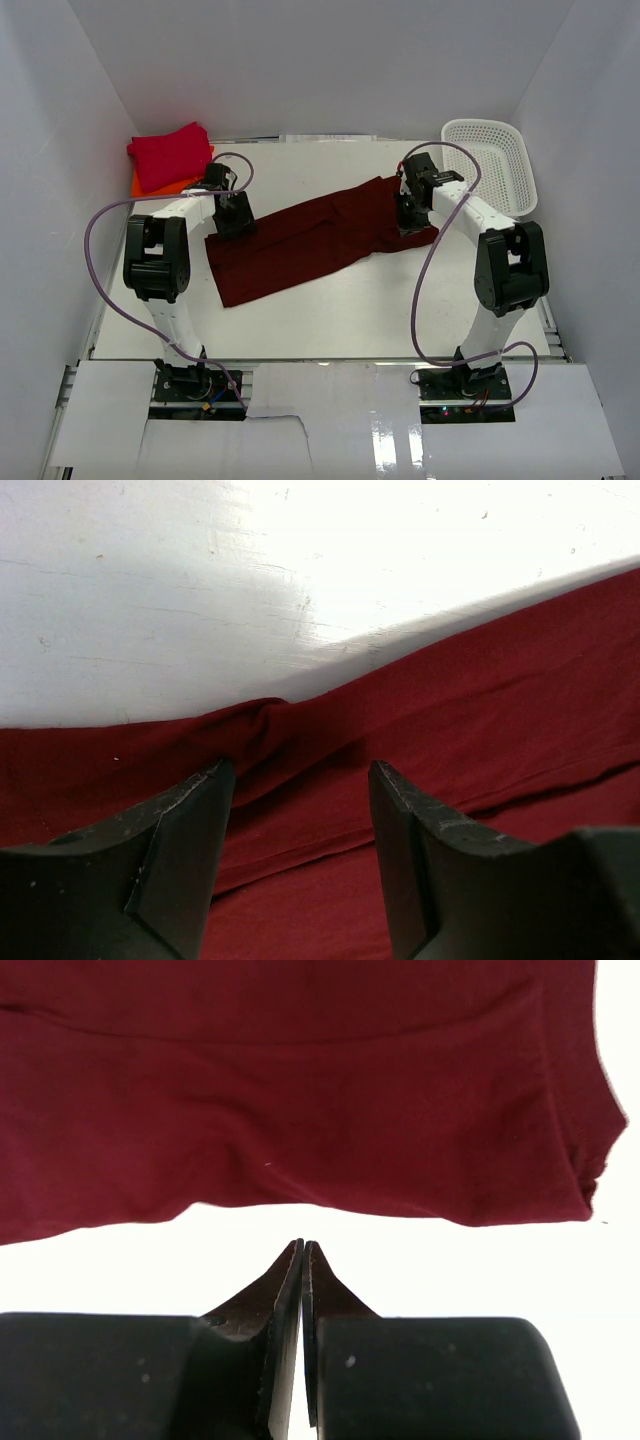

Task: Fold and stack the t-shirts
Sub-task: Rotate the tshirt 90 degrees

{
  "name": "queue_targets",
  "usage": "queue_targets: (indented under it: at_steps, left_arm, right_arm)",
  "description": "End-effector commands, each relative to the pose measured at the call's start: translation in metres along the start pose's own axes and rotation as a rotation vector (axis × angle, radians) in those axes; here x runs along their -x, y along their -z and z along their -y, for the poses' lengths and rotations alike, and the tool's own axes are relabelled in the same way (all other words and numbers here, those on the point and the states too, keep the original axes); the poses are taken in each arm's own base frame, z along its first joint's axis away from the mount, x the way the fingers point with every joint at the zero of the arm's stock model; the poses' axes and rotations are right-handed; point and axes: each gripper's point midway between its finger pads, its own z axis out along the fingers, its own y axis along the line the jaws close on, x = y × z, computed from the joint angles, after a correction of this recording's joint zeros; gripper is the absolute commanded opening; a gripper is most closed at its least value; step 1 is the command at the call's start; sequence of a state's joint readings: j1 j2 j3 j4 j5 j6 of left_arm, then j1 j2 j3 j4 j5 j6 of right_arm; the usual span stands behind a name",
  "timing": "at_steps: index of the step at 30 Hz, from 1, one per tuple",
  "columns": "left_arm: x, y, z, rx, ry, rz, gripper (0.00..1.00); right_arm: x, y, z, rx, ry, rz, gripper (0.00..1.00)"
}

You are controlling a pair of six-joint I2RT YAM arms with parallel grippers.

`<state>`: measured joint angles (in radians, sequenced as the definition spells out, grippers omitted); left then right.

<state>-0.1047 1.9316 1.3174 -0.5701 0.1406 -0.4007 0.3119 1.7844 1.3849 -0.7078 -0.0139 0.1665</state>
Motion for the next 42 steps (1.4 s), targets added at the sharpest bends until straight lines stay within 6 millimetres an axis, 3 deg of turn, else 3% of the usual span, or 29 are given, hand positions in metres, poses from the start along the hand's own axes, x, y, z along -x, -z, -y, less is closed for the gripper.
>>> queue_targets:
  at_steps: [1,12,19,35,42]
  left_arm:
    - [-0.032,0.002,-0.006,0.013,0.009,-0.107,0.68]
    - [-0.033,0.001,-0.006,0.004,0.007,-0.115,0.68]
    - [-0.044,0.001,-0.007,-0.004,0.014,-0.13,0.68]
    - [-0.082,0.0,-0.006,-0.009,0.003,-0.197,0.68]
    - [-0.106,0.008,0.011,-0.04,-0.006,-0.225,0.68]
  right_arm:
    - [0.003,-0.013,0.004,-0.011,-0.025,0.008,0.08]
    - [-0.001,-0.043,0.02,-0.057,-0.042,-0.043,0.08]
    - [0.007,-0.062,0.028,-0.065,-0.062,-0.063,0.08]
    - [0.051,-0.104,0.039,-0.069,-0.085,-0.054,0.08]
    - [0.08,-0.11,0.037,-0.057,-0.084,-0.008,0.08]
